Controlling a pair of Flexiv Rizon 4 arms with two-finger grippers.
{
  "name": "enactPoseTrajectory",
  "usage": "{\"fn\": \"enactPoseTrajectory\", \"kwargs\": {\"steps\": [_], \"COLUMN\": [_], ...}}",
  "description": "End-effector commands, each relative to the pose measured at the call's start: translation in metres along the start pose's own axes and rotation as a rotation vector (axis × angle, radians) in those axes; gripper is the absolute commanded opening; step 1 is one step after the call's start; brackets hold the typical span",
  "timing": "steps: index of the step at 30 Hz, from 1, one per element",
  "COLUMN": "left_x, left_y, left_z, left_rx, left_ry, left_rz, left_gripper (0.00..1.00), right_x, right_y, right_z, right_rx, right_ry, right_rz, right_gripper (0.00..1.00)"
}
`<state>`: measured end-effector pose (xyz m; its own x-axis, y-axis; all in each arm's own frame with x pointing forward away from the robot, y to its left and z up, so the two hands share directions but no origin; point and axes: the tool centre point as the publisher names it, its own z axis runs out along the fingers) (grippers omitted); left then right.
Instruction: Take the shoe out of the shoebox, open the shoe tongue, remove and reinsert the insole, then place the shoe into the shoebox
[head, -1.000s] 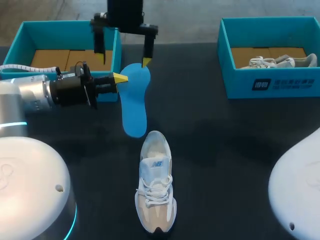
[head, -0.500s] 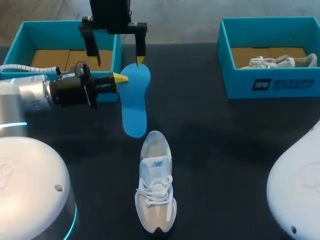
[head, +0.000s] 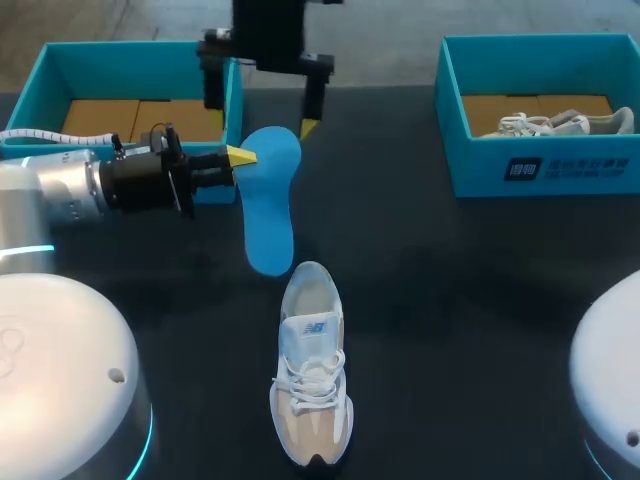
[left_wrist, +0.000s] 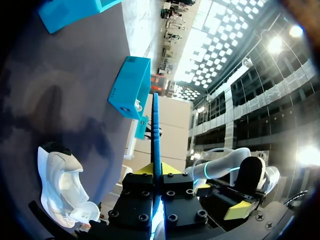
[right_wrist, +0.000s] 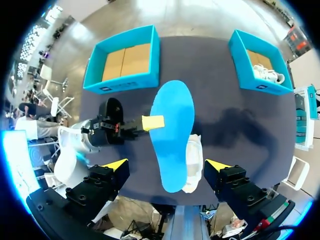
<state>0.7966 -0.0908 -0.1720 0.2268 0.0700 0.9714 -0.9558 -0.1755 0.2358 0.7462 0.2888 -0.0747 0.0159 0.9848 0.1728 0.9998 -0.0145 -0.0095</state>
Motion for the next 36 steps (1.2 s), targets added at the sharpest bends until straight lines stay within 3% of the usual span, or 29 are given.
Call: {"fn": "enactPoseTrajectory", "kwargs": {"steps": [1,14,36], "left_x": [0.001,0.001,0.001], "left_y": [0.001,0.001,0.001], "left_z": [-0.001,-0.001,-0.001], "left_rx": [0.001,0.001,0.001], "left_ry": [-0.004,-0.004,-0.004], "left_rz": [0.0,0.0,0.0], "left_gripper": [0.0,0.0,0.0], "right_x": [-0.026,-0.036,-0.05], "right_y": [0.0,0.0,0.0], "right_z": [0.0,0.007,0.028], "right_rx": [0.002,-0.003,-0.021], "right_ry": [0.442,0.701,0.955], "right_rz": [0.006,0.003,-0.044], "right_gripper": [1.0,1.0,1.0]}}
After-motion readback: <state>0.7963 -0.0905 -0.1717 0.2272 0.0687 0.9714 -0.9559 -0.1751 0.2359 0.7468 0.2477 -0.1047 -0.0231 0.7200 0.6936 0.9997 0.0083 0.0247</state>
